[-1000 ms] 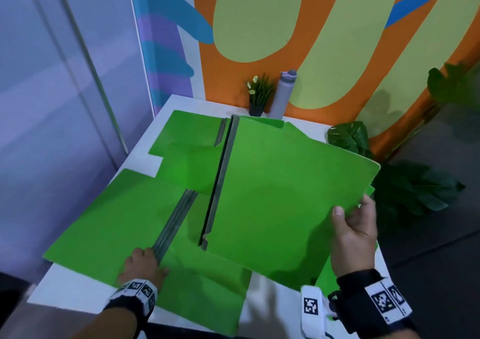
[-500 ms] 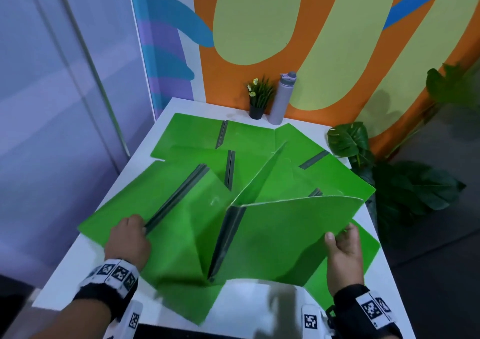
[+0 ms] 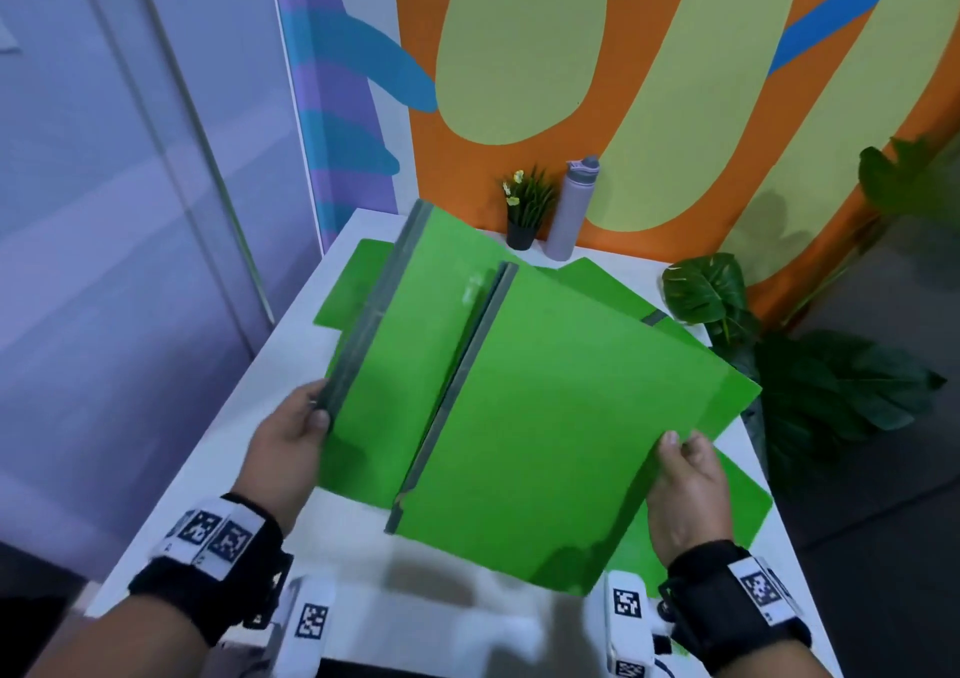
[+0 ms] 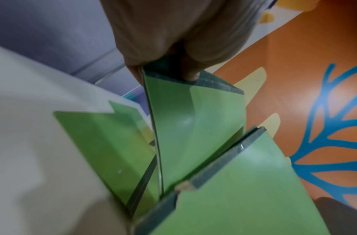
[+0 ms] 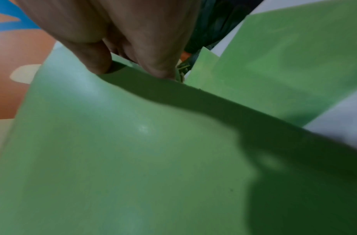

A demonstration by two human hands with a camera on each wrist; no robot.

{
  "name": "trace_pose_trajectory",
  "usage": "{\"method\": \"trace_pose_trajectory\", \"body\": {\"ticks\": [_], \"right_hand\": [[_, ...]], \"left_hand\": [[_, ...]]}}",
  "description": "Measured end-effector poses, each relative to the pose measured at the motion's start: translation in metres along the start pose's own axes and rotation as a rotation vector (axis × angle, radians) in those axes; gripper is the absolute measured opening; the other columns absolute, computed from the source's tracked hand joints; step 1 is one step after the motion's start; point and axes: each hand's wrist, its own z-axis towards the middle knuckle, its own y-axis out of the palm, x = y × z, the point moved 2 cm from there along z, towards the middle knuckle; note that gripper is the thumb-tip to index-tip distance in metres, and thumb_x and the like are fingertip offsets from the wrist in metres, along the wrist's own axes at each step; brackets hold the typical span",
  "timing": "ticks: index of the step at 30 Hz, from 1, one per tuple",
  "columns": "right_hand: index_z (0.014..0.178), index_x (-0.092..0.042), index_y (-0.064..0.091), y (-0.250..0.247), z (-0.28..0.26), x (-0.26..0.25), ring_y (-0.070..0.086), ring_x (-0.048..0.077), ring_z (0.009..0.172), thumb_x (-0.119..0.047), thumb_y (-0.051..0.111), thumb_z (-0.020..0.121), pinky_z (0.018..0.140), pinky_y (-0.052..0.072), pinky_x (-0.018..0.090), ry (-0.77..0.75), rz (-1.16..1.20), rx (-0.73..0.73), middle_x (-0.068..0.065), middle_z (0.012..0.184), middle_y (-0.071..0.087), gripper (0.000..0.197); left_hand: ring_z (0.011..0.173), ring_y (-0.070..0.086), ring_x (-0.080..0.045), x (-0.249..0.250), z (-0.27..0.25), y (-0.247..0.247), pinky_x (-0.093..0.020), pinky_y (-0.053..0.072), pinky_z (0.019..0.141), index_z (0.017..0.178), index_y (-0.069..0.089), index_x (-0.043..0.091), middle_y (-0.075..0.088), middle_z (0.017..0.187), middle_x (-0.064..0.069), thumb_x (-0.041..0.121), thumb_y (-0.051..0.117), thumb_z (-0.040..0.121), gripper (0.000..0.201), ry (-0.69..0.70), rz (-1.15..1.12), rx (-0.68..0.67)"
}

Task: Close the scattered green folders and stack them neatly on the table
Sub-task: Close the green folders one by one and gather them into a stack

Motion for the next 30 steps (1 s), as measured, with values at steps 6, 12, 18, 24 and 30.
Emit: {"method": "trace_pose_trajectory", "body": {"ticks": [6, 12, 18, 24, 30], "right_hand": [[0.077, -0.013, 0.035, 0.015, 0.0, 0.028, 0.043, 0.005, 0.066, -0.022, 0.046, 0.096, 0.065, 0.042, 0.014, 0.131, -0.026, -0.018, -0.001, 0.077, 0.038, 0.023], [0.116, -0.007, 0.039, 0.042, -0.007, 0.022, 0.03, 0.023, 0.132, -0.013, 0.043, 0.098, 0.113, 0.017, 0.043, 0.075, -0.131, 0.027, 0.018, 0.143, 0.035, 0.019], [0.123, -0.025, 0.035, 0.083, -0.01, 0.007, 0.043, 0.022, 0.078, -0.001, 0.045, 0.095, 0.094, 0.037, 0.033, -0.06, -0.079, -0.105, -0.006, 0.096, 0.032, 0.038], [0.096, -0.022, 0.059, 0.08, -0.012, 0.028, 0.051, 0.043, 0.11, 0.011, 0.046, 0.089, 0.107, 0.033, 0.055, 0.036, -0.298, -0.332, 0.034, 0.115, 0.056, 0.036], [0.112, -0.043, 0.055, 0.057, 0.022, 0.078, 0.043, 0.018, 0.127, -0.009, 0.047, 0.094, 0.108, 0.034, 0.038, 0.034, -0.795, -0.462, -0.007, 0.131, 0.051, 0.04]], "left_hand": [[0.082, 0.045, -0.026, -0.017, -0.022, 0.031, -0.039, 0.038, 0.074, 0.1, 0.064, 0.036, 0.053, 0.09, -0.021, 0.005, 0.04, 0.098, 0.039, -0.23, -0.092, -0.334], [0.099, 0.051, -0.008, 0.006, -0.032, 0.045, -0.034, 0.043, 0.082, 0.12, 0.047, 0.045, 0.054, 0.105, 0.02, 0.052, 0.027, 0.097, 0.03, -0.311, -0.098, -0.511], [0.074, 0.05, -0.023, 0.001, -0.003, 0.04, -0.028, 0.043, 0.062, 0.103, 0.046, 0.018, 0.054, 0.086, -0.012, 0.005, 0.063, 0.086, 0.028, -0.14, 0.167, -0.217], [0.097, 0.066, -0.03, -0.052, -0.004, 0.022, -0.051, 0.054, 0.087, 0.107, 0.057, 0.025, 0.071, 0.104, -0.006, -0.001, 0.07, 0.079, 0.04, -0.358, 0.034, -0.237], [0.102, 0.066, -0.029, -0.075, -0.008, 0.013, -0.056, 0.052, 0.091, 0.107, 0.06, 0.033, 0.072, 0.109, -0.003, 0.0, 0.061, 0.087, 0.038, -0.328, -0.004, -0.121]]}}
